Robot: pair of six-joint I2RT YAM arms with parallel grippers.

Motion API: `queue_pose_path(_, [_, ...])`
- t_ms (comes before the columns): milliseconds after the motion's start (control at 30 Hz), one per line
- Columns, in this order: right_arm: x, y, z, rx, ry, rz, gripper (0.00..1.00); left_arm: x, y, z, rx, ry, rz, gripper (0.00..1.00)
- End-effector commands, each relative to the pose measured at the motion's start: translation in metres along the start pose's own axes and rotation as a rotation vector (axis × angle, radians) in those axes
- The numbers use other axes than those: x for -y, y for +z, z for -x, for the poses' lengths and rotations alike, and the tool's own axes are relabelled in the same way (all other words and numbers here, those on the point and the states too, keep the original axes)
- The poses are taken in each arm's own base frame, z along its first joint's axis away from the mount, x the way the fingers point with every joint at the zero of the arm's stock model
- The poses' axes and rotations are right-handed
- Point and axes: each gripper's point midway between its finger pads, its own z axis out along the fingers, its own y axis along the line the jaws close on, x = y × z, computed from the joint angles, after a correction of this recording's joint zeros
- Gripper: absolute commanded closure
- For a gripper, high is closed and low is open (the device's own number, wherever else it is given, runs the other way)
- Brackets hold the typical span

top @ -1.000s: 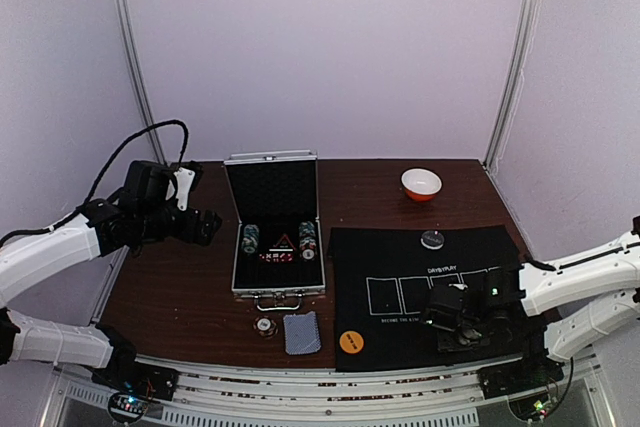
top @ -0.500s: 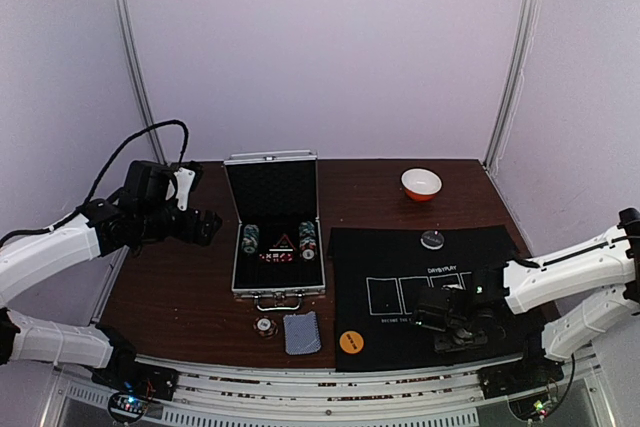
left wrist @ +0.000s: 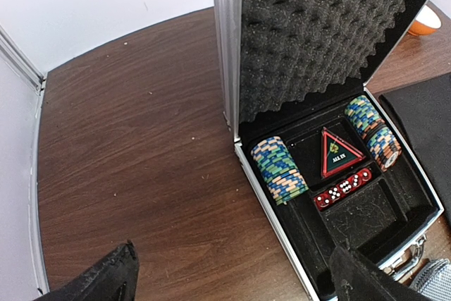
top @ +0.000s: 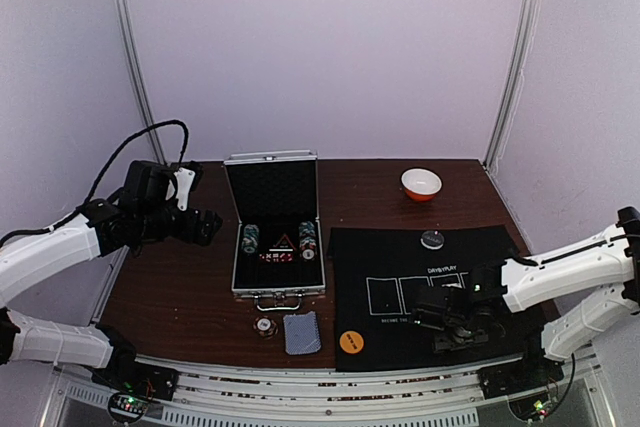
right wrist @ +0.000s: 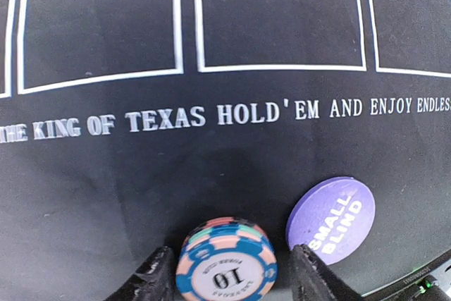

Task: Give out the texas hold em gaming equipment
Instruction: Place the poker chips pile in the small blind area, then pick up the pile of poker chips from the pile of poker chips.

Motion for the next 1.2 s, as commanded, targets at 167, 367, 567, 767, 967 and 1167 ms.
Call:
queue_pose_path(167, [-0.093,-0.084,0.045,0.184,-0.253,0.224,0.00,0.001,-0.002,0.008,0.041,0.004,-0.009,0.02])
queue_pose_path(367, [-0.224,-0.136,0.039,0.320,-0.646,0.405,0.00,-0.001,-0.003,0.008,0.043,0.004,0.001,0.02])
queue_pose_path(567, [-0.305,-0.121,0.034,0.305,-0.875,0.270,0.00,-0.006,-0.005,0.009,0.053,0.003,0.027,0.02])
queue_pose_path(767, [-0.346,-0.120,0.052,0.372,-0.930,0.253,0.00,-0.004,-0.004,0.009,0.051,0.003,0.012,0.02])
queue_pose_path(967, [-0.368,-0.109,0.054,0.349,-0.970,0.336,0.01,-0.003,-0.003,0.008,0.049,0.006,0.009,0.02])
queue_pose_path(1167, [-0.372,-0.088,0.045,0.288,-1.014,0.331,0.04,-0.003,-0.003,0.008,0.049,0.007,0.011,0.02])
